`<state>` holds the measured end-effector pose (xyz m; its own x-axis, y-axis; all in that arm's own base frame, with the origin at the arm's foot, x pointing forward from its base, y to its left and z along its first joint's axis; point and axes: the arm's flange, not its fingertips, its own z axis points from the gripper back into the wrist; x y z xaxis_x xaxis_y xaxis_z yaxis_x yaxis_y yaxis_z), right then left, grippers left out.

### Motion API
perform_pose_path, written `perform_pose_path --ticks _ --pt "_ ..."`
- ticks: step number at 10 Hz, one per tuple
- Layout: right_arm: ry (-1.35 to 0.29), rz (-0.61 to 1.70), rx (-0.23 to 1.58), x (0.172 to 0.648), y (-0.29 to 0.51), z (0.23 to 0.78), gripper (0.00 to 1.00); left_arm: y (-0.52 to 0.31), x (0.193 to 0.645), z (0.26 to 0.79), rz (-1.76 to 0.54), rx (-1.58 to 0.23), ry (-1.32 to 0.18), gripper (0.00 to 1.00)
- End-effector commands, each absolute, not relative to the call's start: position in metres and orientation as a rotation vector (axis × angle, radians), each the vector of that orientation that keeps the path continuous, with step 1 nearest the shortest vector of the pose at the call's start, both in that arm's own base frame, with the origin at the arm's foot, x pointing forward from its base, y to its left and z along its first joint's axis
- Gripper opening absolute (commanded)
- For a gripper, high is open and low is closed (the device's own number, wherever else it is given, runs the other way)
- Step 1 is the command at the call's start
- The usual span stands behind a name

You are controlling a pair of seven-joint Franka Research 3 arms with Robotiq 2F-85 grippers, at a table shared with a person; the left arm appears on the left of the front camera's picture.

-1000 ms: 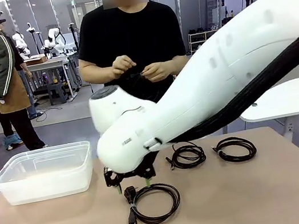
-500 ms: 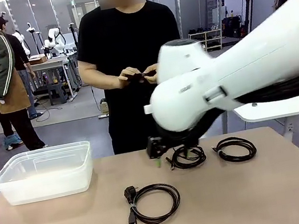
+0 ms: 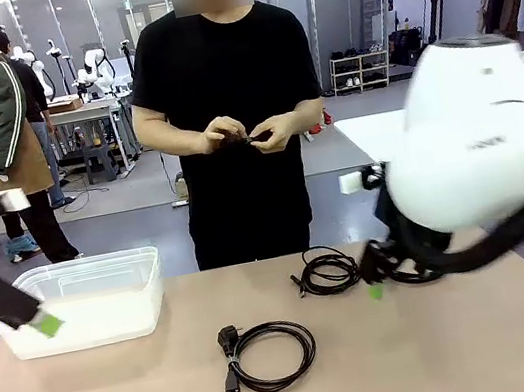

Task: Organize and store the cables.
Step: Place the Power Cable into the Organizing box.

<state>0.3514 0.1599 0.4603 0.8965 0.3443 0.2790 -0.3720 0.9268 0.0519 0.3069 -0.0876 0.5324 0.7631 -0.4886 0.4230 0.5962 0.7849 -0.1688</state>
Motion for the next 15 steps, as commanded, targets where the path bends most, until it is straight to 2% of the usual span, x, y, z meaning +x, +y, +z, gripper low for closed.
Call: perform_pose_path --ticks 1,3,5,6,7,11,12,15 --pt "-0.31 0.429 0.115 0.321 0.122 0.459 1.0 -0.123 0.325 0.506 -0.537 -0.252 -0.453 1.0" --pt "-0.304 0.453 0.143 0.307 0.108 0.449 1.0 -0.156 0.333 0.477 -0.525 -0.225 -0.433 1.0" --pt "-0.304 0.473 0.166 0.315 0.115 0.434 1.0 -0.164 0.338 0.468 -0.537 -0.191 -0.47 1.0" --pt "-0.312 0.44 0.125 0.33 0.117 0.473 1.0 -0.156 0.341 0.469 -0.581 -0.168 -0.506 1.0" --pt "-0.312 0.44 0.125 0.33 0.117 0.473 1.0 -0.167 0.348 0.483 -0.546 -0.223 -0.447 1.0" --pt "-0.31 0.448 0.127 0.331 0.118 0.472 1.0 -0.167 0.352 0.48 -0.56 -0.213 -0.459 1.0" --pt "-0.338 0.574 0.166 0.327 0.106 0.476 1.0 -0.184 0.354 0.473 -0.519 -0.174 -0.401 1.0" --pt "-0.384 0.689 0.236 0.311 0.06 0.446 1.0 -0.243 0.382 0.448 -0.501 -0.129 -0.305 1.0"
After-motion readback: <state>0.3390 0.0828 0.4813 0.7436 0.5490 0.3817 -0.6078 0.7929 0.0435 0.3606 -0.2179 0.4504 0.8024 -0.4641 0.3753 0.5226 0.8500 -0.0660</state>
